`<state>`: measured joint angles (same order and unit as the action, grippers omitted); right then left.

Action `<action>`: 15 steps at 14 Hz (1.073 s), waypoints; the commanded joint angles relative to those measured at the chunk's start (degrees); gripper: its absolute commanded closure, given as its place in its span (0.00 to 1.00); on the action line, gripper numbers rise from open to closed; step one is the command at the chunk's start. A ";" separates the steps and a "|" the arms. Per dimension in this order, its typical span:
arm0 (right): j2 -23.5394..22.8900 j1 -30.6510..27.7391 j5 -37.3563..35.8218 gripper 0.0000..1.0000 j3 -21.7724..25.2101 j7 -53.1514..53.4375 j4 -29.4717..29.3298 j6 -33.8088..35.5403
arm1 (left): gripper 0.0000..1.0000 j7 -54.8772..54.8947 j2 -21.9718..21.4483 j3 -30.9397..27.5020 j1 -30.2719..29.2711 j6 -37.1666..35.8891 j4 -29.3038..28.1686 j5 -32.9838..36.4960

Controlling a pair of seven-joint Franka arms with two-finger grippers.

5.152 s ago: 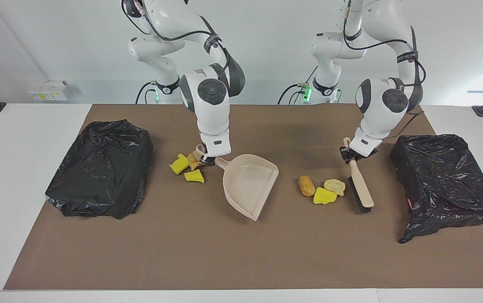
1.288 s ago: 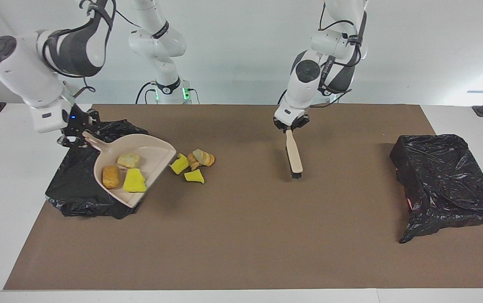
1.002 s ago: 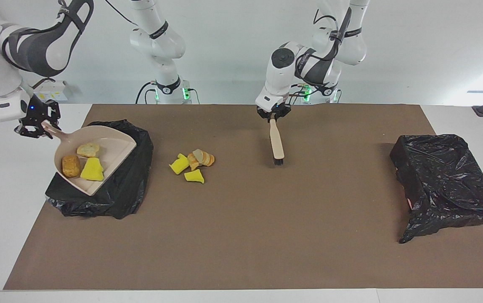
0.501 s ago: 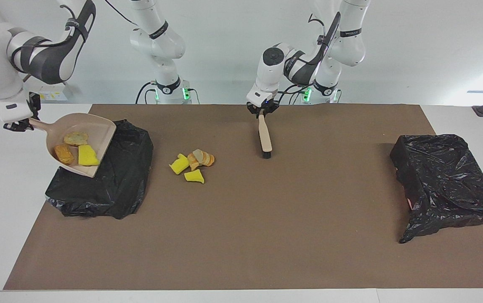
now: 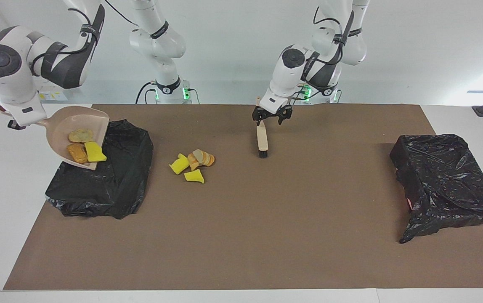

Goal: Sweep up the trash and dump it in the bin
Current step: 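Tip the dustpan over the bag while the left gripper withdraws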

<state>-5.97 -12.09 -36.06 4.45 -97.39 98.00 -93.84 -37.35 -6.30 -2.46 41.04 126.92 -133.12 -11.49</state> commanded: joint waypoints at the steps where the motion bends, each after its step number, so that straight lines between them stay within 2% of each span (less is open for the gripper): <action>1: 2.19 2.68 -3.66 1.00 -0.32 -1.84 1.32 2.26 | 0.00 3.07 0.59 0.26 -5.16 -3.95 3.82 1.89; 6: 3.86 6.55 -8.14 1.00 -0.32 -1.92 2.11 6.57 | 0.00 16.06 0.85 0.26 -18.17 -15.36 12.95 3.40; 9: 5.79 6.38 -9.12 1.00 -0.15 -1.23 1.23 8.15 | 0.00 25.01 0.94 0.17 -23.54 -19.33 17.35 3.66; 10: 6.75 5.86 -8.85 1.00 -0.15 -0.87 0.88 8.33 | 0.00 27.22 1.03 0.17 -24.69 -21.17 19.63 3.75; 13: 10.35 4.80 -6.84 1.00 0.90 2.10 0.18 9.90 | 0.00 32.75 5.58 0.17 -27.51 -26.88 28.41 7.95; 15: 12.38 4.27 -0.80 1.00 1.43 7.45 -0.70 12.89 | 0.00 36.72 7.26 0.17 -30.13 -29.09 32.73 8.67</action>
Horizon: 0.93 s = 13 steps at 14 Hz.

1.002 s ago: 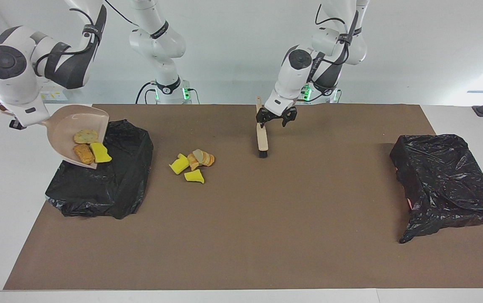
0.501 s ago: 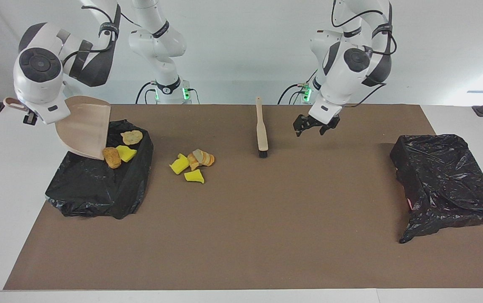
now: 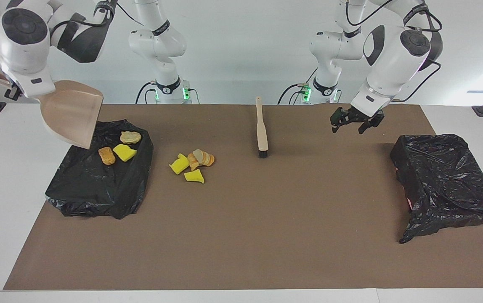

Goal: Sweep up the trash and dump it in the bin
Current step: 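Lift the empty dustpan away from the bag with the right gripper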

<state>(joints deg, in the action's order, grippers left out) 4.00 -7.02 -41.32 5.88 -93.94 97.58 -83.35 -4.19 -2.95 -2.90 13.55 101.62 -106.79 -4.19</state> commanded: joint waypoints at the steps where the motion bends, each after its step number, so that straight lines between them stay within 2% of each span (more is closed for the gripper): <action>1: 3.55 -1.06 8.50 1.00 0.27 7.25 -0.20 2.58 | 0.00 4.53 4.01 0.62 -3.78 -4.23 7.55 1.38; 5: 4.35 0.16 21.87 1.00 -0.68 27.87 0.68 2.50 | 0.00 10.24 4.27 0.62 -8.88 -8.88 11.59 0.85; 9: 4.18 8.84 29.96 1.00 -3.85 64.05 1.47 1.09 | 0.00 12.20 4.89 0.53 -12.05 -12.67 14.59 -2.12; 11: 2.52 13.94 35.06 1.00 -3.85 77.97 1.64 -0.74 | 0.00 6.33 5.93 0.71 -11.62 -12.59 16.17 -3.20; 13: 0.41 17.29 40.24 1.00 -3.85 88.19 0.77 -4.08 | 0.00 5.59 6.03 1.23 -11.00 -12.06 16.27 -0.75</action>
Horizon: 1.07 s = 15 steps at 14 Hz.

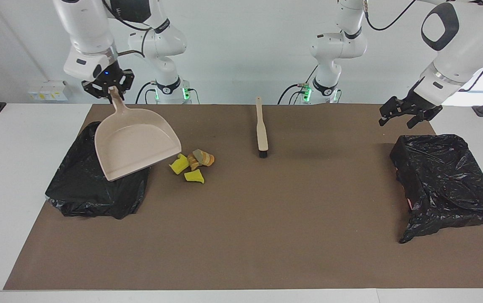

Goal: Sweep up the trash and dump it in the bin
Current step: 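Lift the empty dustpan away from the bag with the right gripper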

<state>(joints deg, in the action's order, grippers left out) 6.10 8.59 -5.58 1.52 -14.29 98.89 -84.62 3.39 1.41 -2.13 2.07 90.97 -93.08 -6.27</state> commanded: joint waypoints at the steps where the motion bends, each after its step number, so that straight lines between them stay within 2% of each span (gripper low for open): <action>1: -2.14 2.74 7.04 1.00 0.41 11.19 -1.06 -5.18 | 0.00 -1.72 1.66 0.81 0.65 -1.23 2.55 3.44; 5: -10.73 10.99 8.12 1.00 0.15 24.55 -3.34 -13.02 | 0.00 -0.49 0.78 1.25 1.88 -1.41 1.76 4.78; 8: -22.68 15.48 10.05 1.00 -0.03 33.35 -12.21 -18.01 | 0.00 0.56 0.61 1.43 1.88 -1.76 1.59 4.95; 11: -30.16 19.52 11.02 1.00 -0.99 37.39 -15.38 -25.32 | 0.00 0.83 -0.36 1.43 2.32 -1.50 0.18 6.01; 13: -36.30 22.33 12.34 1.00 -3.36 47.81 -18.71 -30.76 | 0.00 0.57 -0.27 1.52 2.59 -1.58 0.44 5.92; 15: -41.85 25.06 12.34 1.00 -3.37 53.04 -23.98 -32.10 | 0.00 0.21 -0.36 1.52 2.50 -1.76 0.53 5.83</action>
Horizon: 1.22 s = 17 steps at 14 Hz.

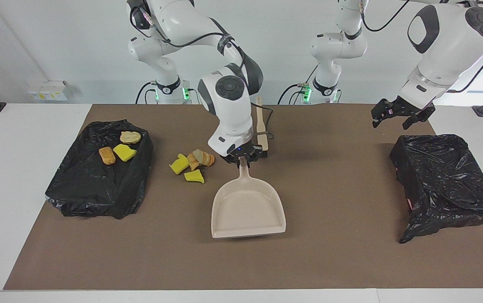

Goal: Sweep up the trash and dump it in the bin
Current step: 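Set the dustpan down mid-table and open the right gripper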

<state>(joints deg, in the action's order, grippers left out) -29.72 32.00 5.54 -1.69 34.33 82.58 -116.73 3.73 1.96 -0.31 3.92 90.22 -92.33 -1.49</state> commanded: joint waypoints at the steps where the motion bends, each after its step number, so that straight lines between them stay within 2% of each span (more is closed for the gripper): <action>1: -6.40 1.83 1.32 1.00 -0.24 4.52 -7.70 -0.08 | 0.00 -0.12 -0.90 -0.39 0.65 -0.92 -0.05 1.05; 4: -7.46 4.12 1.40 1.00 -0.24 4.78 -6.21 -3.75 | 0.00 -0.21 -0.90 -0.40 -0.05 -0.39 -0.04 1.05; 7: -7.64 3.77 0.79 0.99 -0.16 4.26 -5.68 -4.48 | 0.00 -0.21 -0.82 -0.48 -0.14 -0.22 0.04 0.96; 8: -7.46 4.12 0.53 0.59 -0.16 4.17 -5.59 -4.30 | 0.00 -0.30 -0.82 -0.48 0.12 -0.13 0.04 0.96; 9: -7.20 4.64 -0.95 0.01 -0.16 3.47 -5.41 -4.39 | 0.00 -0.39 -0.82 -0.48 0.12 -0.13 0.04 1.05; 13: 0.25 4.12 -1.85 0.00 -0.24 2.85 -0.86 -1.14 | 0.00 -0.30 -0.99 -0.48 -0.14 -0.22 -0.13 0.44; 17: 13.86 4.73 0.78 0.00 -1.64 2.76 11.79 4.21 | 0.00 -0.48 -0.03 -0.31 0.91 0.22 -0.40 0.35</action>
<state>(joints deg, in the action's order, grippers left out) -24.84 36.67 4.82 -2.45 38.20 84.41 -113.21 3.68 1.69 -0.61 4.07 90.24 -92.39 -1.42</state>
